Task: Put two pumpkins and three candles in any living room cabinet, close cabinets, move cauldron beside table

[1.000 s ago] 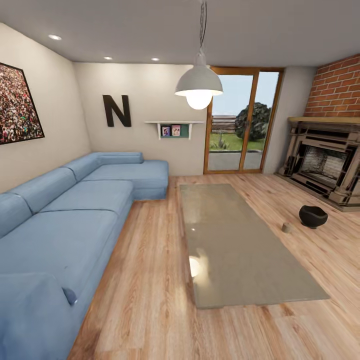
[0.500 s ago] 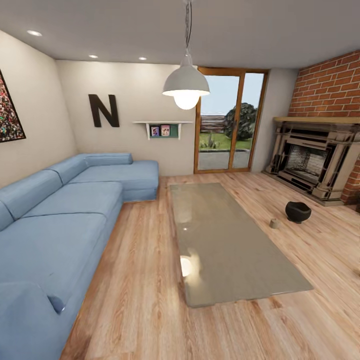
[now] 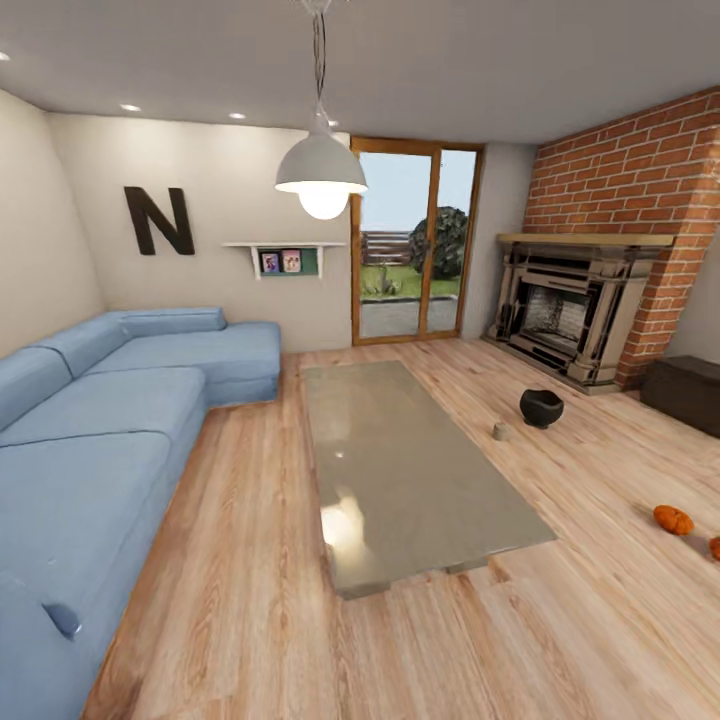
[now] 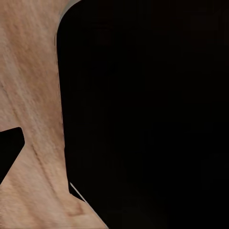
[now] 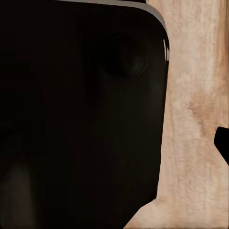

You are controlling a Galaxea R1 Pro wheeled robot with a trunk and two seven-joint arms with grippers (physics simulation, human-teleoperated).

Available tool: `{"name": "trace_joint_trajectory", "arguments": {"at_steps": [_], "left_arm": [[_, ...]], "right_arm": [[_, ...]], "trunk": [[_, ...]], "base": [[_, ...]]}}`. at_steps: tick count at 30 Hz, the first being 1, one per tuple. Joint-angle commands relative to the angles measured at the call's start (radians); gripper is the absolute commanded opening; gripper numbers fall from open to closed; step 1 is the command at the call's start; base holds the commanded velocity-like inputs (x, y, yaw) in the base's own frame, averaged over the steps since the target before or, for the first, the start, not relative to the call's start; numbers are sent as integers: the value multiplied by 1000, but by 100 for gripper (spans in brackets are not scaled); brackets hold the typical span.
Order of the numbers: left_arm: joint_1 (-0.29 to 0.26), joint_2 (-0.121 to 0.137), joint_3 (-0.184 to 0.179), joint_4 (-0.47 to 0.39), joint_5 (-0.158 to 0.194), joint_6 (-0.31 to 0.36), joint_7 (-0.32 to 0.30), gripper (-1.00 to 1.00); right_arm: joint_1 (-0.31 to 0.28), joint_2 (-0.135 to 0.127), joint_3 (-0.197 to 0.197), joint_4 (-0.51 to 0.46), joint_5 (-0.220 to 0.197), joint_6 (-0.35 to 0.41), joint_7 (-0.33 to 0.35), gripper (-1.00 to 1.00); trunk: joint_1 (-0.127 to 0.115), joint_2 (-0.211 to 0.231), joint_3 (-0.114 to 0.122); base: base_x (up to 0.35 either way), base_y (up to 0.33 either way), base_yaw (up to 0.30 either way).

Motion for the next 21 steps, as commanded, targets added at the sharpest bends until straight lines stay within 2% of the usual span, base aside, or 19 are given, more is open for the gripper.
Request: {"name": "trace_joint_trajectory", "arguments": {"at_steps": [1,5,14,21], "left_arm": [[0,0,1,-2,1,0,0,100],[0,-2,1,-2,1,0,0,100],[0,0,2,-1,1,0,0,100],[0,-2,2,-1,1,0,0,100]], "right_arm": [[-1,0,0,1,0,-4,0,100],[-1,0,0,2,0,-18,0,100],[-1,0,0,3,-1,-25,0,100],[-1,0,0,3,-2,-25,-1,100]], "trunk": [[-1,0,-1],[-1,0,-1],[-1,0,-1],[-1,0,-1]], "base": [[-265,-162,-289],[-214,-123,-290],[-38,-14,-290],[-233,-84,-290]]}}
